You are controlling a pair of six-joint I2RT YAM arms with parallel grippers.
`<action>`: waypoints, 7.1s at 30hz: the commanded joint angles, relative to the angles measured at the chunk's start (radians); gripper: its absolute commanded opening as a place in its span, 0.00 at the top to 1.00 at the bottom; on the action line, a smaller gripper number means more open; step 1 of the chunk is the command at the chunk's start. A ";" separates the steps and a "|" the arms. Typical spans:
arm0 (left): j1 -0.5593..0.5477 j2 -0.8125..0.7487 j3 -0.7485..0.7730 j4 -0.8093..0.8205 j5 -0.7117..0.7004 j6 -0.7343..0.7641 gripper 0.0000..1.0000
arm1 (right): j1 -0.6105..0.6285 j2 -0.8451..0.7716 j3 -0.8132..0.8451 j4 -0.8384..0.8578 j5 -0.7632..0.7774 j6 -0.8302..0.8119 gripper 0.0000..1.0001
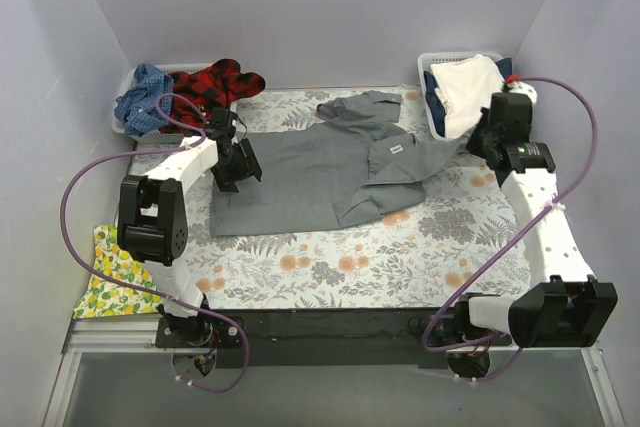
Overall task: Fold and stack the long sleeve shirts
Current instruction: Fold the shirt
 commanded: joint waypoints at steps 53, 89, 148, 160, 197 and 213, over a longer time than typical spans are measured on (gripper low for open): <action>0.142 -0.191 -0.124 0.022 0.083 -0.105 0.27 | 0.469 0.745 0.506 -0.030 -0.217 -0.274 0.39; 0.117 0.003 -0.189 -0.029 -0.014 -0.093 0.27 | 0.396 0.918 0.560 -0.208 -0.150 -0.276 0.68; 0.165 0.033 -0.177 -0.040 -0.034 -0.113 0.27 | -0.038 0.107 -0.112 -0.294 -0.202 -0.032 0.31; 0.165 0.033 -0.192 -0.021 0.000 -0.110 0.27 | 0.006 0.249 -0.056 -0.261 -0.363 -0.086 0.29; 0.165 0.043 -0.172 -0.018 0.037 -0.130 0.26 | -0.075 0.254 -0.240 -0.497 -0.127 0.018 0.64; 0.157 -0.031 0.124 -0.026 0.184 -0.030 0.23 | -0.028 0.269 -0.017 -0.451 -0.030 0.027 0.61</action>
